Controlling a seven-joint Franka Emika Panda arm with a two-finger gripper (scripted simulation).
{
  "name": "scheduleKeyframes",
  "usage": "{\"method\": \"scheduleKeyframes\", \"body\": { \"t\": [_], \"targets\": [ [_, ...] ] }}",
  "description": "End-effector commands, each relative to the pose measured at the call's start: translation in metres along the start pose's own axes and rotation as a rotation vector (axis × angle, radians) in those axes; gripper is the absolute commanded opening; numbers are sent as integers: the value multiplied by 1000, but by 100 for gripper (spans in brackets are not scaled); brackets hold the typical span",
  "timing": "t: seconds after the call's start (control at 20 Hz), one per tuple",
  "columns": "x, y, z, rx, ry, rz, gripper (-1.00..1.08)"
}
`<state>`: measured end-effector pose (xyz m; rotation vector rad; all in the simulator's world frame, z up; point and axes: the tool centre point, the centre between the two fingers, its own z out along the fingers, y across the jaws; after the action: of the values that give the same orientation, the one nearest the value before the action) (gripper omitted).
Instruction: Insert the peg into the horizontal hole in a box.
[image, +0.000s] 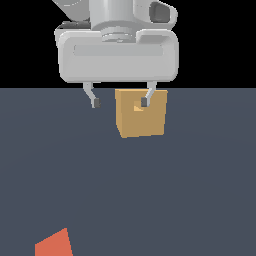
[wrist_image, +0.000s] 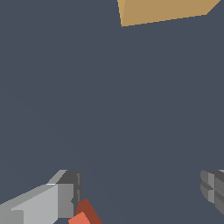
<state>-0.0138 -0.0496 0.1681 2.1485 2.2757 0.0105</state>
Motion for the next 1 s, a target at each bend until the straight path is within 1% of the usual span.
{"method": "scheduleKeyframes", "body": {
  "t": [0.0,0.5,0.95],
  "targets": [
    [-14,-5,5,1,0,-29,100],
    [-78,-22,31,4,2,-167,100],
    [-139,-29,55,6,4,-296,100]
  ]
}}
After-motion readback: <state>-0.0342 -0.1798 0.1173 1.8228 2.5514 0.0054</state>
